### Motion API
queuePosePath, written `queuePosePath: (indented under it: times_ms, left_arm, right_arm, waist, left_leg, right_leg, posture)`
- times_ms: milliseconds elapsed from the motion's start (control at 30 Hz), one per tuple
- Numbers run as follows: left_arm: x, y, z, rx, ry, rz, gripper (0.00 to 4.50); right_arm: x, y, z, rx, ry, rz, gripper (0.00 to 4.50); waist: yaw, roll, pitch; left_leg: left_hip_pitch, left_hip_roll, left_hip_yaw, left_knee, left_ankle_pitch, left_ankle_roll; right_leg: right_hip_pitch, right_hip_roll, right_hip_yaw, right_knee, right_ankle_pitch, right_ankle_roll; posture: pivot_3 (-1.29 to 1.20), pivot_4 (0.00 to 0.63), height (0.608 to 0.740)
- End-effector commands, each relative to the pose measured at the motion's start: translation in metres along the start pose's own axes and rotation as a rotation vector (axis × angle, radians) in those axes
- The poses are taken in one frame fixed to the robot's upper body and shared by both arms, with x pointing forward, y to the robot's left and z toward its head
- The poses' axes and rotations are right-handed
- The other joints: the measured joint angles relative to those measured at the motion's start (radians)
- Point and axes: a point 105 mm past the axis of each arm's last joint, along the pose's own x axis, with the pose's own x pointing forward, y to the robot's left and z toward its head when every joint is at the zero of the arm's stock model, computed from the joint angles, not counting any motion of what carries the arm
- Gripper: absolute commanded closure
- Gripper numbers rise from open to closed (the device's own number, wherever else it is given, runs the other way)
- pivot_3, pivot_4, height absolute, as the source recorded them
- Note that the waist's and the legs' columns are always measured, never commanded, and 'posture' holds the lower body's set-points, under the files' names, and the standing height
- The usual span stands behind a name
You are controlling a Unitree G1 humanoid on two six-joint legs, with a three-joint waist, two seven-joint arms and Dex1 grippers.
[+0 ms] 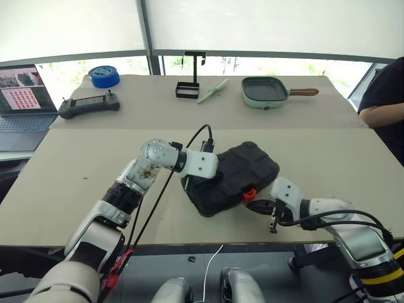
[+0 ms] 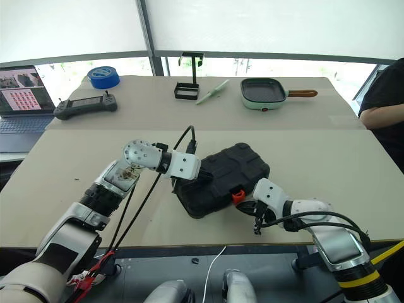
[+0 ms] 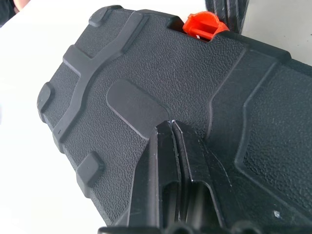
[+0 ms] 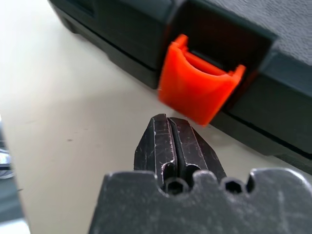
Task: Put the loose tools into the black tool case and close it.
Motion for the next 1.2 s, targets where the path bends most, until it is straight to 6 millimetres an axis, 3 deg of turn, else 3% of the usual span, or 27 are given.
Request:
queuePosePath:
  times_ms: [33,133,200,400,600,933,1200]
  left_arm:
    - [0.009,-0.015,-0.012,-0.045,0.039,-0.067,4.39]
    - [0.010,-0.013,-0.012,-0.044,0.034,-0.061,4.39]
    - [0.011,-0.013,-0.012,-0.041,0.034,-0.058,4.39]
    - [0.013,-0.011,-0.010,-0.036,0.023,-0.054,4.39]
    - [0.013,-0.009,-0.010,-0.038,0.023,-0.047,4.39]
    - [0.013,-0.012,-0.011,-0.043,0.023,-0.053,4.39]
    - [0.014,-0.010,-0.010,-0.035,0.021,-0.051,4.39]
  right_arm:
    - [-0.024,0.001,0.040,-0.017,-0.132,0.050,4.50]
    - [-0.042,-0.008,0.067,0.050,-0.235,0.044,4.50]
    - [-0.044,-0.015,0.070,0.071,-0.241,0.014,4.50]
    - [-0.031,-0.022,0.052,0.052,-0.144,-0.023,4.50]
    - [-0.028,-0.001,0.035,0.048,-0.079,0.039,4.50]
    - [-0.046,-0.007,0.044,0.066,-0.121,-0.031,4.50]
    - [-0.042,0.016,0.007,0.119,0.002,0.033,4.50]
  waist:
    - [0.001,0.000,0.000]
    - [0.002,0.000,0.000]
    - [0.002,0.000,0.000]
    - [0.008,0.000,0.000]
    - [0.015,0.000,0.000]
    - [0.015,0.000,0.000]
    - [0.016,0.000,0.000]
  left_leg:
    - [0.000,0.000,0.000,0.000,0.000,0.000]
    - [0.000,0.000,0.000,0.000,0.000,0.000]
    - [0.000,0.000,0.000,0.000,0.000,0.000]
    - [0.000,0.000,0.000,-0.001,-0.001,0.001]
    - [0.000,0.000,0.000,-0.001,-0.001,0.001]
    - [0.000,0.000,0.001,-0.001,-0.001,0.001]
    - [0.000,0.001,0.001,-0.001,-0.001,0.002]
  right_leg:
    - [0.000,0.000,0.000,0.000,0.000,0.000]
    - [0.000,0.000,0.000,0.000,0.000,0.000]
    - [0.000,0.000,0.000,0.000,0.000,0.000]
    - [0.000,0.000,0.000,-0.001,0.000,0.000]
    - [0.000,0.000,0.000,-0.001,0.000,0.000]
    - [0.000,0.000,0.000,-0.001,0.000,0.000]
    - [0.000,0.000,0.000,-0.001,0.000,0.000]
  posture:
    - [0.00,0.150,0.740]
    - [0.00,0.150,0.740]
    - [0.00,0.150,0.740]
    - [0.00,0.150,0.740]
    - [0.00,0.150,0.740]
    - [0.00,0.150,0.740]
    - [0.00,0.150,0.740]
